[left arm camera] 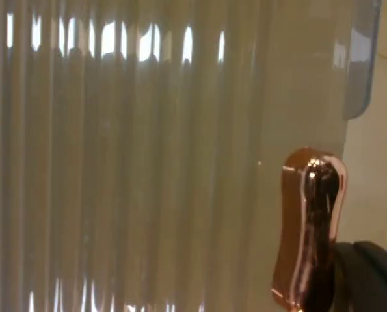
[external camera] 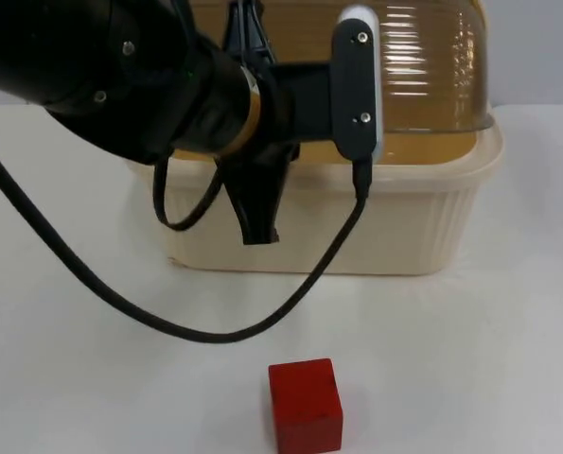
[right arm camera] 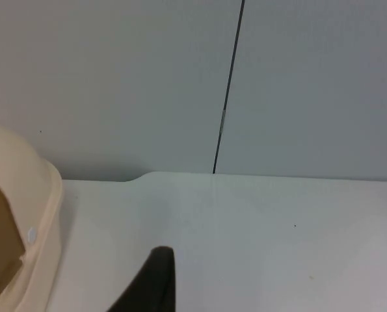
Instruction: Open the box lid with the left hand, place the block into the box with the right hand, then close the box lid with the left hand.
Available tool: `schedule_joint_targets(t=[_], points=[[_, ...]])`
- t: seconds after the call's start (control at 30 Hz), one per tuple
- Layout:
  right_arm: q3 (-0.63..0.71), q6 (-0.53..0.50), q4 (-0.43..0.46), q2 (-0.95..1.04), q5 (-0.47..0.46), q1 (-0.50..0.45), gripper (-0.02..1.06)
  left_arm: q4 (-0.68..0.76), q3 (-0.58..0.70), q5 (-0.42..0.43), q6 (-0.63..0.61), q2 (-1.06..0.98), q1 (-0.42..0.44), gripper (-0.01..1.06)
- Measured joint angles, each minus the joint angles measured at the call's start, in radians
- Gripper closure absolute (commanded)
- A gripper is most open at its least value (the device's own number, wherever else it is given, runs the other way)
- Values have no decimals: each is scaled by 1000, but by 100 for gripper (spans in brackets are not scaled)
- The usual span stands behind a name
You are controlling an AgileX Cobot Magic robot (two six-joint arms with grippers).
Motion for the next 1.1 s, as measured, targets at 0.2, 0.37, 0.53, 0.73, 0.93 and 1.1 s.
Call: schedule_joint_targets(t=[0.2, 0.37, 0.53, 0.73, 0.93, 1.1], points=[[0, 0, 0, 0, 0, 0, 1, 0, -41, 18, 0, 0, 2, 105], [0, 0, 0, 0, 0, 0, 1, 0, -118, 32, 3, 0, 4, 105], [0, 0, 0, 0, 0, 0, 1, 0, -224, 33, 3, 29, 11, 105], [0, 0, 0, 0, 0, 0, 1, 0, -289, 41, 0, 69, 33, 105], [0, 0, 0, 0, 0, 0, 1, 0, -329, 40, -21, 92, 60, 105], [0, 0, 0, 0, 0, 0, 1, -14, -329, 46, -22, 94, 60, 105]])
